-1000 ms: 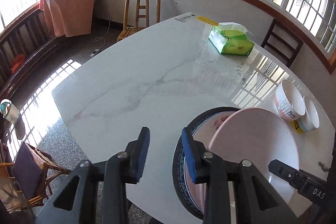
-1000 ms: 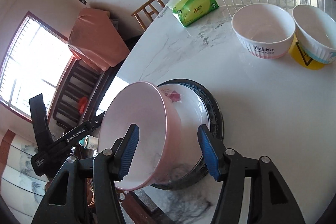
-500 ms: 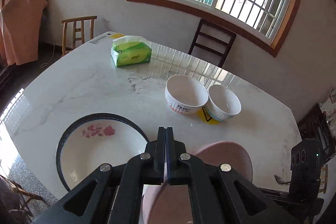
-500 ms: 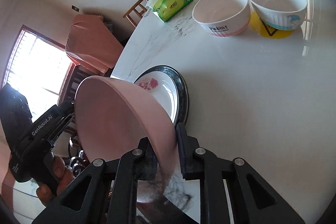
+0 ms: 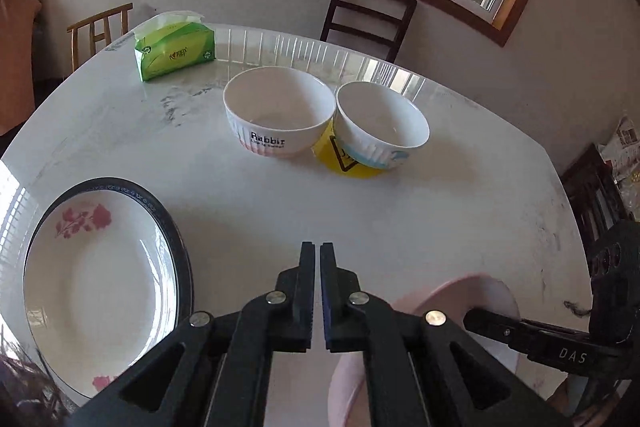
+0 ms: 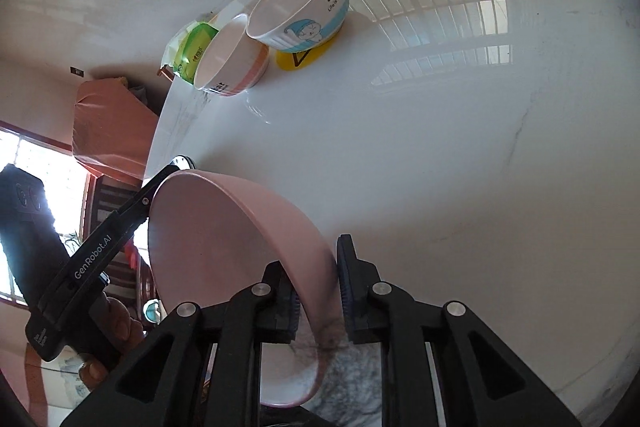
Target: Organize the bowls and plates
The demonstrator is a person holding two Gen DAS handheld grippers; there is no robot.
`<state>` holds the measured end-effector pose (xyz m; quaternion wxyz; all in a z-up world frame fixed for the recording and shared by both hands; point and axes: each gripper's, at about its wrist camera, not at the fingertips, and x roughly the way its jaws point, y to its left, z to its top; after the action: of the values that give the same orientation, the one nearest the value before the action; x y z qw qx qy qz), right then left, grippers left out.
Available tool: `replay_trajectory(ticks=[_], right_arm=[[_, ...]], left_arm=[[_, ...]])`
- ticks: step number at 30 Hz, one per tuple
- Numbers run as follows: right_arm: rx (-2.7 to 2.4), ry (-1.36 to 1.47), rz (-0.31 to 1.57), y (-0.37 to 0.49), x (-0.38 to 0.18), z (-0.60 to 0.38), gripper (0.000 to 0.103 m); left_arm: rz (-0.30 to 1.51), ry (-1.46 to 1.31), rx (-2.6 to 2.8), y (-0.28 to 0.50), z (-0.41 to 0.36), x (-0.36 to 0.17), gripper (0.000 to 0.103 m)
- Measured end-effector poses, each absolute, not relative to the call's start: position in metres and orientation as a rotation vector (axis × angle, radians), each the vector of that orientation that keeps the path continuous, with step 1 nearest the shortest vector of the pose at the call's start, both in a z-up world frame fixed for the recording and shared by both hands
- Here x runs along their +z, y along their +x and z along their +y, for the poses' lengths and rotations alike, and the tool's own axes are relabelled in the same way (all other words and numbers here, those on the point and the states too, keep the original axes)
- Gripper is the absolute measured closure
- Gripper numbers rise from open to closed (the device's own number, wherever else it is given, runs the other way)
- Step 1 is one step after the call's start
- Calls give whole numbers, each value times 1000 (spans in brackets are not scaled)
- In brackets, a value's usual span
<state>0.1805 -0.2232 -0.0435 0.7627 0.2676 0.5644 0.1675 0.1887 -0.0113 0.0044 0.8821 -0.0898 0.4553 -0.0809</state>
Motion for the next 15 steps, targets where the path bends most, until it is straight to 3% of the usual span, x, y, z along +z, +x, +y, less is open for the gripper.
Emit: replay_trajectory(ticks=[5, 15], right_arm=[[347, 596, 1178, 190, -36, -237, 82], [362, 543, 1071, 213, 5, -237, 74]], left_arm=[[921, -190, -100, 192, 14, 11, 80], [932, -238, 20, 229, 66, 17, 79]])
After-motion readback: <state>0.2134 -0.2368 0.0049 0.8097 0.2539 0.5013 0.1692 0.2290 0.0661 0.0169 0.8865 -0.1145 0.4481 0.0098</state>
